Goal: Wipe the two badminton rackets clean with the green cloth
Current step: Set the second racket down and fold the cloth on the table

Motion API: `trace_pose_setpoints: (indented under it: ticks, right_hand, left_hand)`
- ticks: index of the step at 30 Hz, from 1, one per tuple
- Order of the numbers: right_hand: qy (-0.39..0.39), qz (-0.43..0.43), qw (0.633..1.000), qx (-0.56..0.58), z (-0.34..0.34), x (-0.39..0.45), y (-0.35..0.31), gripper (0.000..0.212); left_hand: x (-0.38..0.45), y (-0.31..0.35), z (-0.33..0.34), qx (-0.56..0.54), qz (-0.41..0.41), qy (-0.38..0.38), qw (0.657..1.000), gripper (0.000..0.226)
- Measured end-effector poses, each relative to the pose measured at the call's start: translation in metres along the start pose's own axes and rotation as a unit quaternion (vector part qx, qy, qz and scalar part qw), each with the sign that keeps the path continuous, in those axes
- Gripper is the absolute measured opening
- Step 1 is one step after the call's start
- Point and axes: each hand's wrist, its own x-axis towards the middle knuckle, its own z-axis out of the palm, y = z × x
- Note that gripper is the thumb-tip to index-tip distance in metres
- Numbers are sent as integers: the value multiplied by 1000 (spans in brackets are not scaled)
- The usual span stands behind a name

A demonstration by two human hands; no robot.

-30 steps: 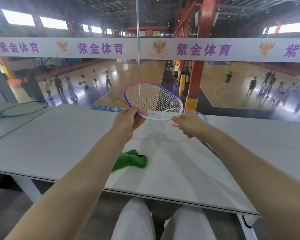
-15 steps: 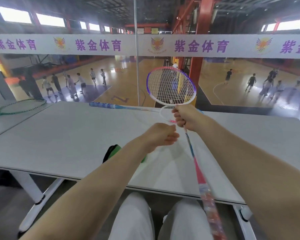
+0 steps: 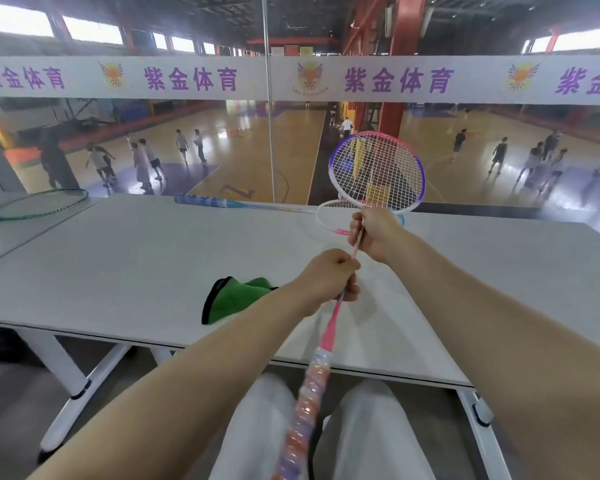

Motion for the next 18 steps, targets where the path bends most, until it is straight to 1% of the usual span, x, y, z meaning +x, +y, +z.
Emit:
trace_pose_setpoints:
  ticks: [2, 4, 6, 7, 8, 10, 11, 12, 13, 14, 15, 16, 17, 18]
  right_hand:
    - [3, 7, 1000, 0, -3, -2, 1, 33]
    - [-8, 15, 999, -40, -7, -8, 1, 27]
    - [-34, 18, 986, -160, -14, -17, 2, 18]
    - [-58, 24, 973, -222, -18, -23, 1, 18]
    - [-87, 36, 960, -264, -23, -27, -2, 24]
    - [-162, 70, 946, -272, -35, -35, -11, 36]
    - [-195, 75, 945, -251, -40, -39, -17, 36]
    - [-212, 67, 948, -228, -44, -42, -24, 35]
    - [-210, 46, 955, -203, -49, -43, -31, 33]
    - [-190, 8, 965, -179, -52, -42, -37, 30]
    - [-154, -36, 976, -150, -56, -40, -43, 26]
    - [-92, -86, 983, -133, -61, -35, -47, 20]
    - [-12, -133, 982, -133, -65, -31, -48, 17]
    - [72, -173, 968, -165, -73, -21, -47, 17]
  left_hand:
    - [-1, -5, -6, 24, 8, 18, 1000, 19]
    - [0, -10, -15, 59, 15, 26, 998, 19]
    - [0, -14, -29, 130, 25, 46, 990, 24]
    - [-1, -16, -38, 188, 37, 63, 980, 26]
    - [-1, -18, -46, 249, 53, 80, 964, 28]
    - [-2, -22, -64, 335, 73, 104, 934, 30]
    - [-2, -24, -73, 358, 78, 111, 924, 30]
    - [-2, -25, -82, 378, 82, 116, 915, 30]
    - [-2, -25, -90, 400, 88, 119, 905, 30]
    - [-1, -25, -98, 420, 95, 122, 894, 30]
    - [0, -24, -106, 438, 102, 127, 884, 29]
    - [0, -24, -113, 453, 107, 136, 874, 28]
    - [1, -23, -121, 467, 112, 147, 865, 27]
    - [2, -23, -128, 477, 114, 155, 857, 27]
